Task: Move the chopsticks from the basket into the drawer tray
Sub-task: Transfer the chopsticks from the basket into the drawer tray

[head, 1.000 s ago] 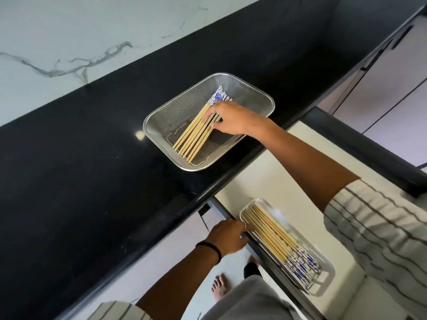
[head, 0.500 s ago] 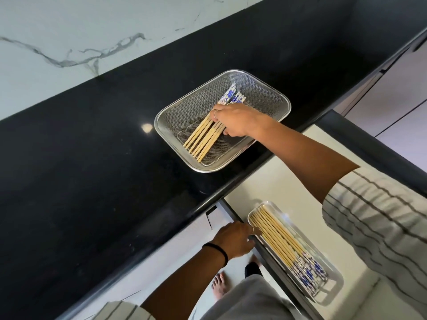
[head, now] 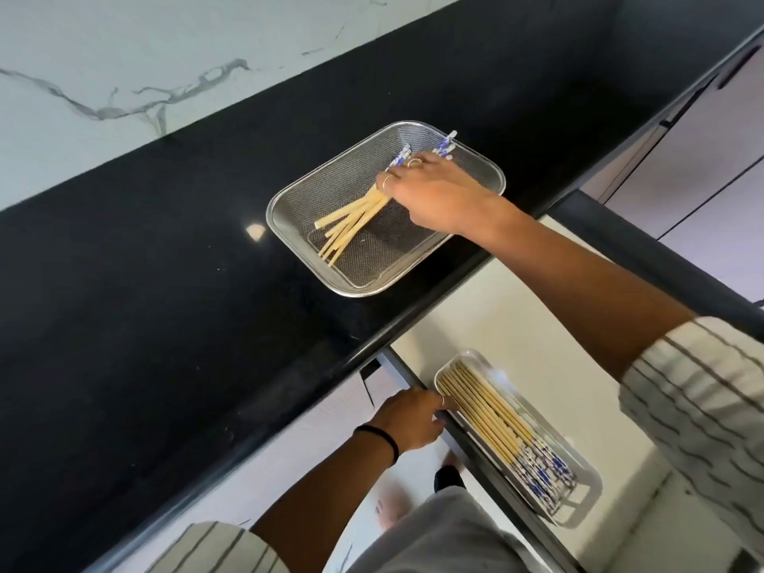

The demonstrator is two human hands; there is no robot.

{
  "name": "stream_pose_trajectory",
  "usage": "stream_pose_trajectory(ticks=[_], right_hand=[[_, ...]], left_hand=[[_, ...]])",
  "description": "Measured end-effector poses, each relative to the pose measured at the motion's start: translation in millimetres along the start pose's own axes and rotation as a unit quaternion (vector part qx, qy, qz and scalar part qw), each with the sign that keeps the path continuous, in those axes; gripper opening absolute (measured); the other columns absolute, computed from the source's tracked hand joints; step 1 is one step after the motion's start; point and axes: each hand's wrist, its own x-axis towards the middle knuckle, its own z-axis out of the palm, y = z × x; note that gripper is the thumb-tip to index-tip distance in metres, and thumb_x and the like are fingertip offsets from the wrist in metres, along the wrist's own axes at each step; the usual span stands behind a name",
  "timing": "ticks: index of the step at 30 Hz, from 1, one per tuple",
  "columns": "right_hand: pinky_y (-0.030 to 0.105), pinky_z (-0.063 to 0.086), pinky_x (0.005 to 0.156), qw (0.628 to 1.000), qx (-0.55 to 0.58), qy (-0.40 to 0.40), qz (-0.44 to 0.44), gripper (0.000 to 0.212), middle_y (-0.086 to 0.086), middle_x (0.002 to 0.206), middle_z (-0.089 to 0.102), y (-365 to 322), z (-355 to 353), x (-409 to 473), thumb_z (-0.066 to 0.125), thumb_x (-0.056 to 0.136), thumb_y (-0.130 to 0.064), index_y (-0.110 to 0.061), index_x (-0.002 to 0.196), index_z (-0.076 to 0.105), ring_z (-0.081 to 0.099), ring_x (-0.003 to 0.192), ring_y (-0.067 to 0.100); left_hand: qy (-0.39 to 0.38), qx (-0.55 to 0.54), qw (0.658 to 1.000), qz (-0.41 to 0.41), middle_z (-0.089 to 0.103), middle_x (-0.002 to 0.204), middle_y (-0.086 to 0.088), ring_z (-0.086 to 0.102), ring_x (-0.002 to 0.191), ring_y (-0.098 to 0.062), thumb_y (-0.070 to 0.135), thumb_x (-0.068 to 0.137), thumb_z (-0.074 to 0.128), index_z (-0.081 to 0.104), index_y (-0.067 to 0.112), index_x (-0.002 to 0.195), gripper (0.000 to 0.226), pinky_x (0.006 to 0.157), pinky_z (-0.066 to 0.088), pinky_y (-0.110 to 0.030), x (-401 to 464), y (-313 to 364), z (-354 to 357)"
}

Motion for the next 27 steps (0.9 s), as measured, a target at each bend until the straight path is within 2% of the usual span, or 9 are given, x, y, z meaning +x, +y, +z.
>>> stream_pose_trajectory(ticks=[2,6,9,10,13,15,17,20,27], right_hand=[[0.042,0.038,0.100,0.998,0.031,0.028,0.036,0.050,0.014,0.117,0.062,-1.8,-15.6,-22.2,0.048,0.080,0.011,-0.009,0.126,0.047,0.057,0.108,0.034],[0.039,0.044,0.070,0.986,0.091,0.080,0.116,0.036,0.011,0.105,0.064,-7.2,-38.5,-85.8,0.045,0.086,0.001,-0.015,0.117,0.051,0.060,0.091,0.035],[0.034,0.040,0.057,0.950,0.220,0.107,0.194,0.020,0.010,0.088,0.063,-15.5,-37.7,-144.9,0.041,0.098,-0.017,-0.017,0.114,0.052,0.053,0.066,0.023],[0.034,0.042,0.055,0.933,0.261,0.119,0.216,0.023,0.011,0.086,0.063,-21.0,-34.5,-165.5,0.038,0.100,-0.025,-0.015,0.114,0.052,0.053,0.063,0.021],[0.028,0.051,0.076,0.885,0.361,0.122,0.267,0.045,0.005,0.101,0.067,-42.0,-10.3,-218.8,0.030,0.095,-0.041,-0.012,0.113,0.059,0.064,0.085,0.022],[0.023,0.050,0.087,0.851,0.422,0.092,0.298,0.027,-0.003,0.107,0.066,-53.7,16.1,-244.9,0.038,0.098,-0.026,-0.014,0.109,0.060,0.065,0.098,0.017],[0.034,0.053,0.090,0.832,0.445,0.049,0.329,0.018,-0.001,0.103,0.068,-61.5,44.6,-264.0,0.045,0.098,-0.012,-0.013,0.104,0.061,0.066,0.097,0.018],[0.045,0.055,0.083,0.826,0.426,-0.035,0.366,0.012,-0.001,0.093,0.070,-71.5,80.9,-278.8,0.047,0.098,-0.012,-0.014,0.099,0.058,0.068,0.088,0.023],[0.039,0.051,0.080,0.854,0.291,-0.190,0.388,0.026,0.017,0.111,0.065,-84.6,118.9,-259.2,0.043,0.098,-0.024,-0.010,0.118,0.050,0.063,0.097,0.036]], left_hand=[[0.006,0.003,1.000,0.003,0.062,0.128,-0.007,0.058,0.116,-0.026,0.027,0.094,0.053,0.053,0.032,0.132,0.039,0.099,0.050,-0.037,-0.7,0.3,1.1],[0.018,0.013,1.000,0.012,0.060,0.132,-0.003,0.057,0.119,-0.024,0.026,0.093,0.055,0.055,0.031,0.130,0.038,0.100,0.049,-0.034,-0.8,-1.1,2.2],[0.016,0.024,0.999,0.017,0.061,0.131,-0.003,0.058,0.119,-0.023,0.024,0.092,0.056,0.055,0.031,0.130,0.038,0.100,0.049,-0.033,0.6,-1.5,2.0],[0.015,0.028,0.999,0.020,0.061,0.132,-0.003,0.057,0.119,-0.023,0.025,0.092,0.056,0.055,0.031,0.130,0.038,0.100,0.049,-0.034,0.7,-1.3,2.2],[0.018,0.043,0.998,0.028,0.058,0.135,-0.001,0.057,0.121,-0.024,0.025,0.092,0.056,0.055,0.031,0.130,0.039,0.102,0.048,-0.034,0.4,-1.2,4.0],[0.023,0.049,0.998,0.030,0.059,0.135,-0.001,0.057,0.120,-0.023,0.027,0.091,0.057,0.055,0.032,0.130,0.039,0.101,0.048,-0.033,0.1,-1.6,5.3],[0.026,0.058,0.997,0.034,0.060,0.133,-0.002,0.058,0.119,-0.023,0.028,0.091,0.057,0.055,0.033,0.129,0.038,0.099,0.049,-0.033,0.8,-1.7,5.9],[0.027,0.070,0.997,0.037,0.062,0.130,-0.004,0.059,0.116,-0.024,0.028,0.091,0.058,0.055,0.033,0.128,0.038,0.097,0.051,-0.034,1.7,-1.6,6.6],[0.033,0.064,0.997,0.026,0.057,0.136,-0.002,0.056,0.121,-0.024,0.028,0.092,0.057,0.052,0.029,0.133,0.041,0.100,0.048,-0.034,-0.6,-1.2,12.2]])
